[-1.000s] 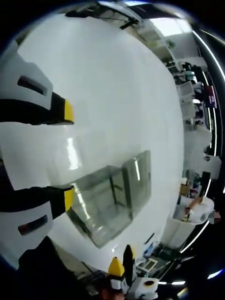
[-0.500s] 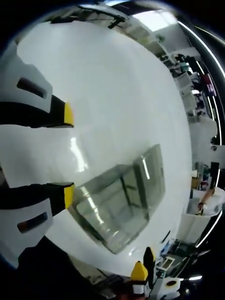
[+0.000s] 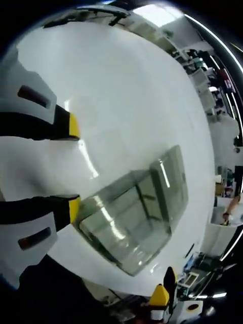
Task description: Insert the divider into the dual guide fixture by aligning both edges with the guide slots and pushing it downward to the bottom, including one-sided entry, uneven engagement, binding, and posture correction.
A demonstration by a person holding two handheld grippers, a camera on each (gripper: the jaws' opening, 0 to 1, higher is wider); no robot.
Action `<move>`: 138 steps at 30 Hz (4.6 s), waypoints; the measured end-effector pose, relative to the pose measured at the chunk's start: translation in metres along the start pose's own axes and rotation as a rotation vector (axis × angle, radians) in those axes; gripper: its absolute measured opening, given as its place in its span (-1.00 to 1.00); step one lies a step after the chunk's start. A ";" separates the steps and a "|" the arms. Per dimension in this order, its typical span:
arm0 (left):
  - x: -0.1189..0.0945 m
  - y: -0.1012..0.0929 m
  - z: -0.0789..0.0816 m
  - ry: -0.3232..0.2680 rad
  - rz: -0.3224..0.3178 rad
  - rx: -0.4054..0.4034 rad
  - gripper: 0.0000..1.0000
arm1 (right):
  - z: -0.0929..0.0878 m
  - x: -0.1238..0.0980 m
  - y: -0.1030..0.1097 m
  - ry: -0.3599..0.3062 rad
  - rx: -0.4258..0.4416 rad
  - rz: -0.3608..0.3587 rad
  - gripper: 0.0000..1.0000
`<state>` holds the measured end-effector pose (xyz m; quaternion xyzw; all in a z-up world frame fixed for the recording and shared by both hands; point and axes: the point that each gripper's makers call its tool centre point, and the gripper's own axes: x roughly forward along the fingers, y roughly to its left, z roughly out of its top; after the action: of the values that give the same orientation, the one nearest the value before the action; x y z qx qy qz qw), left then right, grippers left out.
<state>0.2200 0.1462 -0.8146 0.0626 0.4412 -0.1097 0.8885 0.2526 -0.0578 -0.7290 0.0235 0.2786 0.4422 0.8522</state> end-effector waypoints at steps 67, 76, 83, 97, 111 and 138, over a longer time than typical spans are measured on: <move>-0.049 0.006 -0.002 -0.020 -0.013 -0.255 -0.42 | 0.012 0.005 0.035 0.008 -0.020 0.103 -0.28; -0.058 0.001 0.008 -0.082 -0.067 -0.330 -0.41 | 0.021 0.013 0.047 -0.009 -0.032 0.142 -0.34; -0.064 -0.004 0.016 -0.132 -0.102 -0.363 -0.41 | 0.023 0.018 0.061 -0.003 -0.048 0.182 -0.39; -0.076 -0.025 0.037 -0.223 -0.159 -0.391 -0.41 | 0.036 0.022 0.074 -0.048 -0.044 0.231 -0.54; -0.086 -0.042 0.058 -0.337 -0.226 -0.407 -0.41 | 0.041 0.029 0.090 -0.055 -0.038 0.291 -0.69; -0.094 -0.084 0.071 -0.406 -0.360 -0.371 -0.41 | 0.044 0.032 0.105 -0.051 -0.037 0.317 -0.84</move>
<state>0.1991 0.0633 -0.6980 -0.2025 0.2716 -0.1928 0.9209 0.2113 0.0395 -0.6763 0.0627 0.2412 0.5754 0.7789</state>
